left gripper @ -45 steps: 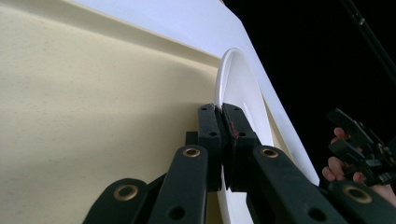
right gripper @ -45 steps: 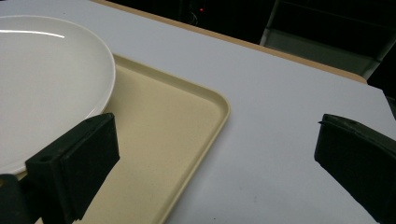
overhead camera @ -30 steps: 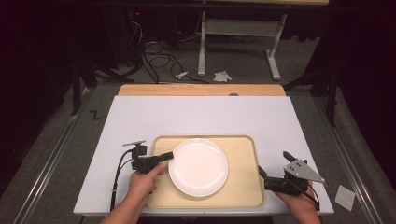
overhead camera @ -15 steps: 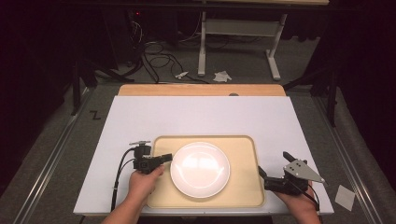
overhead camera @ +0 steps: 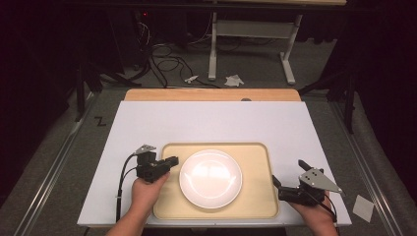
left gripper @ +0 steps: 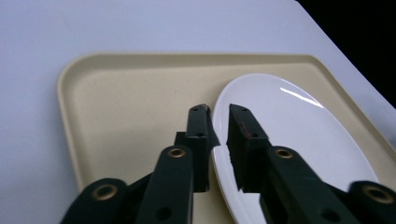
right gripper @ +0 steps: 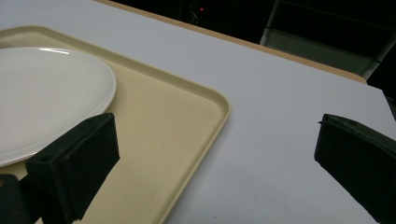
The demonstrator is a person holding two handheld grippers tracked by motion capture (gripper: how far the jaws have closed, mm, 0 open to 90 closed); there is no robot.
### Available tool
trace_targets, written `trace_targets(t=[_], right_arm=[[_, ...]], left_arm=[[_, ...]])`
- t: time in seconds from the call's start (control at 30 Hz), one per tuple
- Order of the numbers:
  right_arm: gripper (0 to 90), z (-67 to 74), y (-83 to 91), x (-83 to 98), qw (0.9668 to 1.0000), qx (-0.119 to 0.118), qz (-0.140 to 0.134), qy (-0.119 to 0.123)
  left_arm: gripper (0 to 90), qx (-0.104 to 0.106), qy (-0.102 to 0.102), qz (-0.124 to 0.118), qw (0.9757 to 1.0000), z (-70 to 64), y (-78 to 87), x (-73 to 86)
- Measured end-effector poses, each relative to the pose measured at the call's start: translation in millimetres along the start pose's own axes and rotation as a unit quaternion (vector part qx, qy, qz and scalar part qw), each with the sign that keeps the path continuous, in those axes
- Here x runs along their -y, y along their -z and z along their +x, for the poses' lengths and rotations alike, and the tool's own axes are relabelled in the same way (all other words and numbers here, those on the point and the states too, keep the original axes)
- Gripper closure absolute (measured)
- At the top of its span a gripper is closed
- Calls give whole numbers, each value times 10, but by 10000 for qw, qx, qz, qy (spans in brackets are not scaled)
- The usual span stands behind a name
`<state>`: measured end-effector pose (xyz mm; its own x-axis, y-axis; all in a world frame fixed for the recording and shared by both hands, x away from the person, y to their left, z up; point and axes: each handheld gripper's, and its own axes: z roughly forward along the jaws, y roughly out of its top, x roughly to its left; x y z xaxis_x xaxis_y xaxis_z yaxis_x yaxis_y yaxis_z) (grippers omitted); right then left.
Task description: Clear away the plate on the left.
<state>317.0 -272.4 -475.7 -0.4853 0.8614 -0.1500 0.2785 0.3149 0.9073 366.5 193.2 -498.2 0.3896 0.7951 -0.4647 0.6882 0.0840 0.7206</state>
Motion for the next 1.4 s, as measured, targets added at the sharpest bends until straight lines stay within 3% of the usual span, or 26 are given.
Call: trace_targets(t=[0.03, 0.2, 0.27, 0.33, 0.43, 0.47, 0.5, 0.53, 0.6, 0.63, 0.67, 0.7, 0.73, 0.77, 0.83, 0.97, 1.1, 1.13, 1.17, 1.2, 1.23, 1.3, 1.4], right_arm=[[8, 1, 3, -1, 10000, 7, 4, -10], [8, -5, 5, 2, 10000, 29, 11, 0], [8, -7, 10, 2, 10000, 40, 15, -12], [8, -7, 12, 1, 10000, 43, 14, -11], [8, -7, 14, -3, 10000, 40, -1, 20], [8, -7, 14, -3, 10000, 40, -1, 20], [8, -8, 13, -3, 10000, 42, 0, 22], [8, -8, 12, -2, 10000, 43, 4, 22], [8, -9, 8, 0, 10000, 42, 7, 29], [8, -9, 7, 1, 10000, 41, 10, 28], [8, -9, 7, 1, 10000, 41, 10, 28], [8, -10, 9, 2, 10000, 43, 14, 32], [8, -6, 12, 4, 10000, 46, 23, -6], [8, -6, 12, 4, 10000, 46, 23, -6], [8, -13, 17, 4, 10000, 56, 17, 11], [8, -24, 17, 5, 10000, 61, -9, -1], [8, -33, 27, 10, 9999, 99, 24, -41], [8, -34, 25, 13, 9999, 99, 27, -61], [8, -42, 18, 14, 10000, 90, 21, -29], [8, -42, 18, 14, 10000, 90, 21, -29], [8, -40, 3, 13, 9999, 111, 54, -50], [8, -31, -5, 11, 9999, 116, 78, -67], [8, -30, -12, 15, 9999, 94, 54, -11]], left_arm=[[746, -134, -272, -89, 9995, -29, 47, -18], [651, -214, -693, -341, 9968, -87, 143, -48], [595, -339, -1110, -403, 9924, -143, 201, -61], [539, -379, -1212, -419, 9910, -164, 217, -61], [454, -576, -1585, -401, 9849, -228, 279, -54], [428, -576, -1585, -401, 9849, -228, 279, -54], [408, -630, -1711, -402, 9824, -244, 305, -57], [391, -712, -1889, -427, 9785, -266, 346, -65], [331, -799, -2037, -448, 9747, -275, 411, -79], [298, -799, -2037, -448, 9747, -275, 411, -79], [298, -860, -2079, -474, 9732, -269, 449, -80], [211, -990, -2154, -526, 9701, -238, 539, -75], [168, -1069, -2180, -542, 9686, -212, 588, -71], [129, -1069, -2180, -542, 9686, -212, 588, -71], [6, -1344, -2211, -545, 9644, -109, 736, -53], [1, -1317, -2155, -785, 9644, 8, 943, 8], [1, -1046, -1798, -1260, 9700, 156, 1233, 142], [1, -1103, -1860, -1266, 9681, 162, 1243, 146], [1, -1103, -1860, -1266, 9681, 162, 1243, 146], [1, -1163, -1908, -1262, 9665, 170, 1235, 149], [1, -1163, -1905, -1159, 9679, 201, 1206, 140], [1, -1143, -1847, -1181, 9689, 227, 1202, 129], [1, -1153, -1838, -1176, 9691, 240, 1201, 127]])
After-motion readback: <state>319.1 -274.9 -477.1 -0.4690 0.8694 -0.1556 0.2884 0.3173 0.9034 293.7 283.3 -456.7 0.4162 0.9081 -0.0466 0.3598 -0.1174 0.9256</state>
